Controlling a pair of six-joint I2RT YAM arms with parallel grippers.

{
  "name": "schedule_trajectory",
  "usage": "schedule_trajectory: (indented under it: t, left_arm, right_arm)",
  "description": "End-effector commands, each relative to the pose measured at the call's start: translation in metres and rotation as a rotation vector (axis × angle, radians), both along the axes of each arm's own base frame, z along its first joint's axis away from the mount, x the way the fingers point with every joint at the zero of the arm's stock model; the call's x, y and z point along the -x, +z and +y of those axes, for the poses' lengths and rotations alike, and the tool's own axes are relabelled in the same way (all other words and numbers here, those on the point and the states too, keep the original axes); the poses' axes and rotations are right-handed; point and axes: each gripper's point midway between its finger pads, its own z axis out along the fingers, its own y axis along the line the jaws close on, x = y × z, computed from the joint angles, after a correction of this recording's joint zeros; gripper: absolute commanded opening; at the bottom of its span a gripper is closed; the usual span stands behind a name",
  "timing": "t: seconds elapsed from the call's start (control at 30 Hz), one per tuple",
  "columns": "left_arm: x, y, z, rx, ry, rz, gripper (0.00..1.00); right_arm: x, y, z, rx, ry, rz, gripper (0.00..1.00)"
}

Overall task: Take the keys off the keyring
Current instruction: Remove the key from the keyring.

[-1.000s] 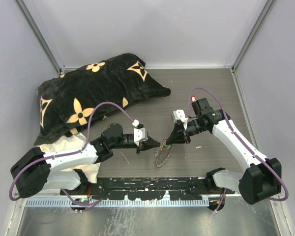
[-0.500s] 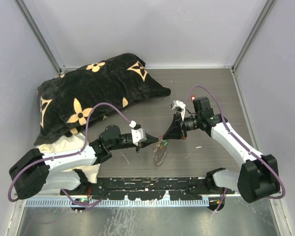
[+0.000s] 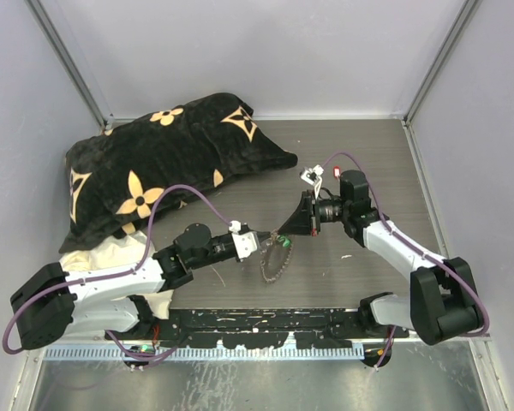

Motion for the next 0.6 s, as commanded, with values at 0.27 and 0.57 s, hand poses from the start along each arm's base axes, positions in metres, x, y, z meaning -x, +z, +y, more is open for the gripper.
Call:
schedule_trajectory:
  t: [0.27,0.57]
  left_arm:
    - [-0.002,0.006,0.001,-0.014,0.018,-0.083,0.00]
    - [0.004,0.000,0.018,0.012,0.047,-0.053,0.00]
  right_arm:
    - [-0.030,0.023,0.007,-0.097,-0.112,0.105,0.01]
    - [-0.026,0.036,0.005,-0.137,-0.124,0.048,0.01]
